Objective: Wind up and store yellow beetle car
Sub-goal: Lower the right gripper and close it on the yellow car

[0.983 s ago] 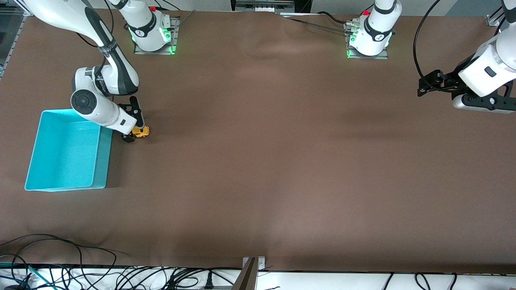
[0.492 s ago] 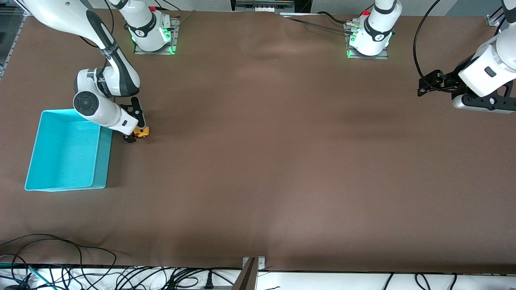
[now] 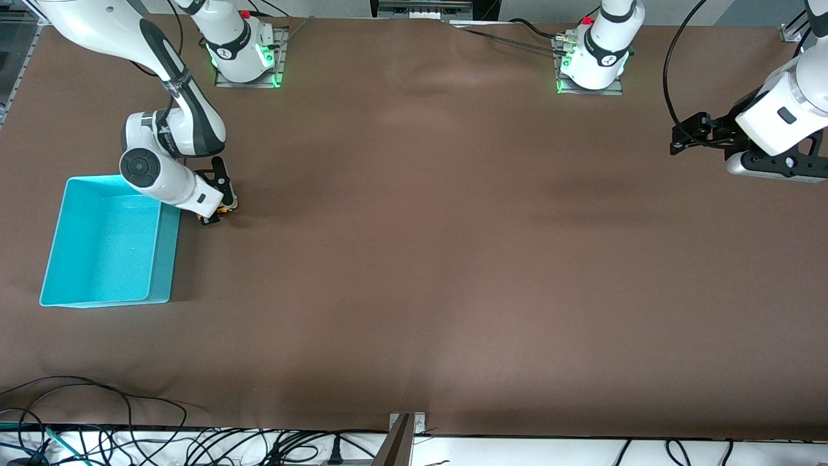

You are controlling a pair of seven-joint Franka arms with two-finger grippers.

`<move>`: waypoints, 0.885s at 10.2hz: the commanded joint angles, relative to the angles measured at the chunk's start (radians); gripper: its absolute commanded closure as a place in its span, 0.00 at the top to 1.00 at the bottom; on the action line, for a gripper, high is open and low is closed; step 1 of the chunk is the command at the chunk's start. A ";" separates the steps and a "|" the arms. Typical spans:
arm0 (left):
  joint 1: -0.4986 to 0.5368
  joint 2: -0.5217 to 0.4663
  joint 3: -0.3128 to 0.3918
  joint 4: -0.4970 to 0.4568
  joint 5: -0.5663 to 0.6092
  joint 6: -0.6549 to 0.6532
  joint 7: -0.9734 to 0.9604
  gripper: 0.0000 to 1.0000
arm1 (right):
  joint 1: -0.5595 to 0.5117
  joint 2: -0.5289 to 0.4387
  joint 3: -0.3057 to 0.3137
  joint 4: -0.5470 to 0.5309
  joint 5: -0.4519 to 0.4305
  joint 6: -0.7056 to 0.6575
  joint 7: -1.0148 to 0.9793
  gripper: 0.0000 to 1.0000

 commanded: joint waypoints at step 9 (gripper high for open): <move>0.001 0.002 0.000 0.008 0.005 -0.012 -0.008 1.00 | -0.024 -0.073 0.020 0.128 -0.010 -0.134 0.071 0.00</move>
